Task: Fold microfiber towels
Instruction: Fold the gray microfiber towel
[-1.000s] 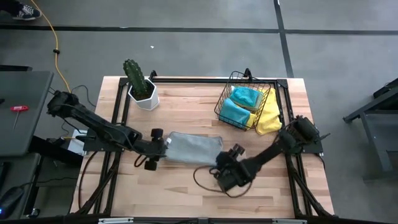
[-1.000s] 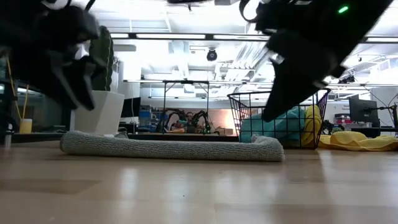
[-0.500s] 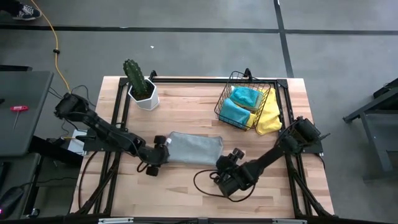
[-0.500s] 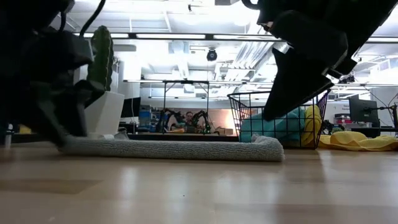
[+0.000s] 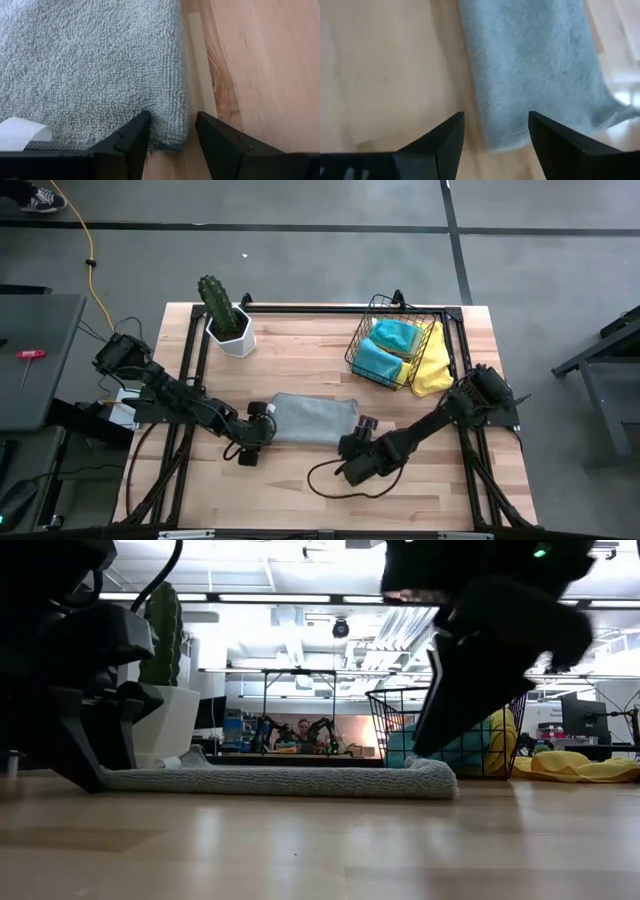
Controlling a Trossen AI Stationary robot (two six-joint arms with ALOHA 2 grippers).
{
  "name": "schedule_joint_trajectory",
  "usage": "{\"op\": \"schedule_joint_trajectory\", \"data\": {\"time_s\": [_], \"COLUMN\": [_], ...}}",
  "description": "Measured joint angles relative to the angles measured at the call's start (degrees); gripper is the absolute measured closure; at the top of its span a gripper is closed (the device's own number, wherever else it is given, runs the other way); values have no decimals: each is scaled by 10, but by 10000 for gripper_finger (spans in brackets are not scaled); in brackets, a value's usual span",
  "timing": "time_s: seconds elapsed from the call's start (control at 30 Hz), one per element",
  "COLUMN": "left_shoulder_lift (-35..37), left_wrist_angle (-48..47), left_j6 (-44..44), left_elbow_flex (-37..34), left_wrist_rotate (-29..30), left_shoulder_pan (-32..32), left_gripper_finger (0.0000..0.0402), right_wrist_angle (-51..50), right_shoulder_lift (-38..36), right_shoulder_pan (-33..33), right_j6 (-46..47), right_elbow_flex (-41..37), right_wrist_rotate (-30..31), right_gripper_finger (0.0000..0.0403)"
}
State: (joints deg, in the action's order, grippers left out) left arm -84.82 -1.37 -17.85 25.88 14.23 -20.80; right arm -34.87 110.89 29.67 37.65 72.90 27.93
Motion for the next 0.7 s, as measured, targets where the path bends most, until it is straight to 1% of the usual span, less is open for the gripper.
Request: {"op": "schedule_joint_trajectory", "data": {"time_s": [0.13,0.27,0.3,0.37,0.47,0.6,0.7], "left_shoulder_lift": [0,-1,-1,-1,-1,-2,-2], "left_wrist_angle": [9,14,14,15,15,16,17], "left_j6": [0,-2,-1,-1,-2,-2,-1], "left_elbow_flex": [-1,-2,-2,-2,-2,-2,-2], "left_wrist_rotate": [1,14,17,18,18,22,25], "left_shoulder_pan": [0,-1,-1,-1,-1,-4,-7], "left_gripper_finger": [243,243,243,243,243,243,243], "right_wrist_angle": [1,2,3,3,5,7,6], "right_shoulder_lift": [0,0,1,4,16,39,51], "right_shoulder_pan": [-25,-41,-42,-42,-43,-46,-46], "right_j6": [-49,-89,-99,-118,-127,-132,-130], "right_elbow_flex": [0,0,0,0,0,2,3], "right_wrist_rotate": [-8,-78,-88,-87,-84,-123,-130], "right_gripper_finger": [190,190,190,190,190,190,190]}}
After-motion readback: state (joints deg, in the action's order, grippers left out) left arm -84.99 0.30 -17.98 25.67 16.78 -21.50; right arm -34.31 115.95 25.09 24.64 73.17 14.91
